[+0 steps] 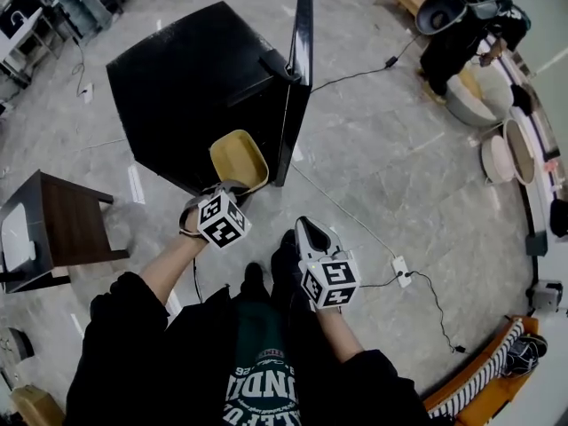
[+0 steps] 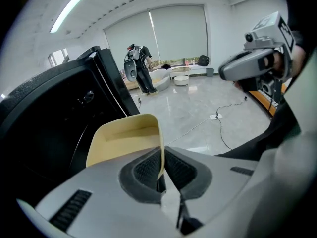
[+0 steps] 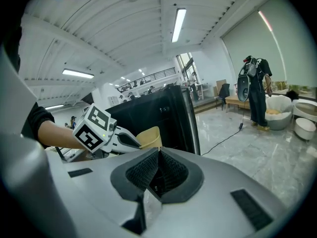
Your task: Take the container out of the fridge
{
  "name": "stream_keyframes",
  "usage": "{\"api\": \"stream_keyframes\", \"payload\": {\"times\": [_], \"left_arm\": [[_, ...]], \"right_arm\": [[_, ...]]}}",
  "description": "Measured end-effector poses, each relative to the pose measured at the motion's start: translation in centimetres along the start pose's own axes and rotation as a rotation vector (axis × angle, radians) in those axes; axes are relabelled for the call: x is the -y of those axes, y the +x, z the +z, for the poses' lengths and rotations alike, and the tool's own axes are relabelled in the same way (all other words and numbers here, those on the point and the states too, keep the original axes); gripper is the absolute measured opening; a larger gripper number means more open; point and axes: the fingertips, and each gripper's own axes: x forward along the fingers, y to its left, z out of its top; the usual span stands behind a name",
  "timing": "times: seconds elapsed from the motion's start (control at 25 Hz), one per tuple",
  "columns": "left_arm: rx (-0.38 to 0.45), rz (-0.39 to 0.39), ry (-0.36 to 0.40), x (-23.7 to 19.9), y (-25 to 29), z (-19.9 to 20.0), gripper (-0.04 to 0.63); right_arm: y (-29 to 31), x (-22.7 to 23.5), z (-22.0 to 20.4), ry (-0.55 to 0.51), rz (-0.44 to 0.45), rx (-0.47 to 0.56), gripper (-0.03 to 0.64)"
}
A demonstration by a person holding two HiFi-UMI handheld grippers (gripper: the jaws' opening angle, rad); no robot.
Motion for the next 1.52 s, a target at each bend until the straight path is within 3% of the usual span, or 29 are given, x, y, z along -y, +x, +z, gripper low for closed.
{"api": "stream_keyframes", "payload": {"times": [0.84,1.52], "left_arm": [[0.065,-0.056,0.108,6.4,-9.7,0.7,0.028],[0.067,-0.055,0.101,6.9,-12.1,-0.7,0.028]], "right_arm": [[-2.4,-2.7,2.2,-0.084,-0.03,0.041,0.037],[-2.3,-4.5,3.5,-0.136,-0.029,0.05,0.035]]}}
